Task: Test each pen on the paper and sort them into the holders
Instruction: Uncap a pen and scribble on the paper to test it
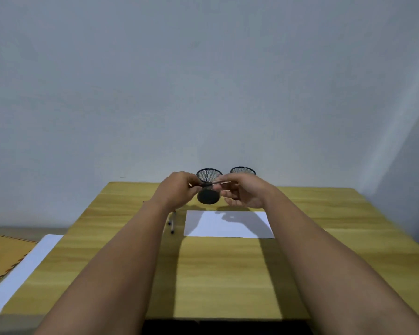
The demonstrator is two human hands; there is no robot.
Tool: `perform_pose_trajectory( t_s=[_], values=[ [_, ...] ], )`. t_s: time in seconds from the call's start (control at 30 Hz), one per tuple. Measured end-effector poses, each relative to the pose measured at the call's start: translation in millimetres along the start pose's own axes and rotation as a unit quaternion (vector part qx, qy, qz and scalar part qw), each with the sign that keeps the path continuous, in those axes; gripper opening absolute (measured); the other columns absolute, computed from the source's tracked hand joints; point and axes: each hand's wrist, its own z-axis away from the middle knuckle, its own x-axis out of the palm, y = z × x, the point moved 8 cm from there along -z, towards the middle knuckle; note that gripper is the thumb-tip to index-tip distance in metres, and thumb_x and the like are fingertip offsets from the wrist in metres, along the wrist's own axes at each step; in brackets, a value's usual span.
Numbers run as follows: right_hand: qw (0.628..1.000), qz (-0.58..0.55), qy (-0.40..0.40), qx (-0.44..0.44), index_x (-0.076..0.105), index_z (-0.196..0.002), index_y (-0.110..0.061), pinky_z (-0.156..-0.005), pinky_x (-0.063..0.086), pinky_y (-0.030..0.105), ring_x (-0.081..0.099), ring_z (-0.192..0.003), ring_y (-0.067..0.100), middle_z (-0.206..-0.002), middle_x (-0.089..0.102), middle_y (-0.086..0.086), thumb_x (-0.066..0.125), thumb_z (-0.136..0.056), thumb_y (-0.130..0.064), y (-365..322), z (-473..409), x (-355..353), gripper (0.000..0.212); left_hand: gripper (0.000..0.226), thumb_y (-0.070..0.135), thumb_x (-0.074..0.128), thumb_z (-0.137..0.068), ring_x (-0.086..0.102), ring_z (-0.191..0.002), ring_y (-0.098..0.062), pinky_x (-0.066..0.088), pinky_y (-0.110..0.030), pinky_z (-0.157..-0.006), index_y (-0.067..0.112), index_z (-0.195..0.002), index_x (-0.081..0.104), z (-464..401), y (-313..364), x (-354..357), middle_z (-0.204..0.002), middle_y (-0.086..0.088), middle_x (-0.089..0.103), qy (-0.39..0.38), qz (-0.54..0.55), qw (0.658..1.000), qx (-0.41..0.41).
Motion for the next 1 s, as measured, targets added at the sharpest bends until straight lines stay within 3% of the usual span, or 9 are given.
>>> perform_pose_trajectory(
  t_s=[0.13, 0.23, 0.37, 0.5, 0.53, 0.67, 0.8, 0.9, 1.0],
  values=[
    [0.993, -0.089, 0.053, -0.062, 0.075, -0.105, -0.018, -0.059, 0.052, 0.022, 0.063, -0.063, 0.008, -0.083, 0.073, -0.005, 0.07, -0.103, -0.029, 2, 2, -3, 0.012, 0.011, 0.029, 0.068, -0.093, 0.068, -0.085, -0.01, 0.054, -0.032, -0.076, 0.023, -0.1, 0.075, 1, 23, 9, -0.091, 0.007, 0.075, -0.006, 0.077, 0.997, 0.001],
    [0.986, -0.071, 0.106, -0.108, 0.074, -0.101, -0.019, -0.053, 0.045, 0.022, 0.056, -0.055, 0.007, -0.073, 0.064, -0.007, 0.064, -0.107, -0.031, 2, -3, 0, 0.016, 0.019, 0.025, 0.064, -0.097, 0.063, -0.062, -0.001, 0.051, -0.031, -0.068, 0.016, -0.082, 0.072, 4, 28, 17, -0.076, 0.003, 0.074, -0.05, 0.115, 0.992, -0.029],
    [0.973, -0.121, 0.168, -0.105, 0.066, -0.09, -0.016, -0.05, 0.04, 0.022, 0.049, -0.048, 0.008, -0.057, 0.05, -0.006, 0.058, -0.108, -0.021, 8, -9, 6, 0.02, 0.035, 0.021, 0.059, -0.1, 0.058, -0.064, -0.023, 0.061, -0.044, -0.077, -0.01, -0.085, 0.068, 4, 36, 24, -0.071, -0.013, 0.064, -0.108, 0.192, 0.968, -0.116],
    [0.902, -0.329, 0.267, -0.083, 0.057, -0.082, -0.015, -0.042, 0.03, 0.017, 0.039, -0.041, 0.01, -0.04, 0.045, -0.004, 0.051, -0.103, -0.007, 22, -13, -38, 0.023, 0.023, 0.017, 0.061, -0.097, 0.059, -0.063, -0.017, 0.062, -0.034, -0.065, -0.001, -0.088, 0.072, 22, 32, 38, -0.069, -0.005, 0.064, -0.229, 0.148, 0.943, -0.189],
    [0.893, -0.326, 0.3, -0.082, 0.059, -0.083, -0.015, -0.042, 0.028, 0.016, 0.038, -0.041, 0.01, -0.04, 0.046, -0.004, 0.051, -0.101, -0.007, 20, -9, -59, 0.021, 0.024, 0.019, 0.062, -0.097, 0.06, -0.065, -0.016, 0.061, -0.033, -0.064, 0.0, -0.09, 0.074, 26, 17, 37, -0.071, -0.003, 0.068, -0.216, 0.13, 0.946, -0.204],
    [0.914, -0.169, 0.339, -0.143, 0.063, -0.084, -0.015, -0.042, 0.03, 0.019, 0.043, -0.04, 0.009, -0.063, 0.054, -0.002, 0.063, -0.098, -0.017, -14, 8, -96, 0.014, 0.022, 0.032, 0.063, -0.094, 0.069, -0.076, -0.024, 0.058, -0.037, -0.071, 0.017, -0.087, 0.075, 27, -47, 9, -0.082, -0.004, 0.075, 0.003, -0.004, 0.974, -0.228],
    [0.92, -0.034, 0.329, -0.212, 0.069, -0.097, -0.012, -0.042, 0.041, 0.019, 0.054, -0.047, 0.009, -0.075, 0.069, 0.001, 0.067, -0.102, -0.018, -18, 0, -80, 0.008, 0.019, 0.03, 0.06, -0.095, 0.065, -0.082, -0.029, 0.051, -0.034, -0.068, 0.021, -0.086, 0.073, 17, -57, 31, -0.086, -0.004, 0.071, 0.004, -0.137, 0.97, -0.201],
    [0.907, 0.012, 0.355, -0.226, 0.073, -0.094, -0.013, -0.045, 0.045, 0.017, 0.059, -0.049, 0.005, -0.077, 0.074, 0.002, 0.067, -0.101, -0.018, 3, -14, -79, 0.011, 0.012, 0.023, 0.062, -0.091, 0.062, -0.083, -0.029, 0.051, -0.037, -0.069, 0.017, -0.085, 0.071, 2, -58, 47, -0.089, -0.005, 0.068, 0.005, -0.182, 0.965, -0.19],
    [0.898, 0.044, 0.363, -0.244, 0.07, -0.078, -0.017, -0.058, 0.059, 0.035, 0.065, -0.059, 0.016, -0.067, 0.071, 0.006, 0.068, -0.099, -0.02, 21, -28, -78, 0.022, 0.008, 0.017, 0.064, -0.086, 0.062, -0.088, -0.03, 0.046, -0.035, -0.068, 0.014, -0.09, 0.07, -10, -64, 64, -0.093, -0.006, 0.067, -0.017, -0.208, 0.959, -0.191]
  ],
)
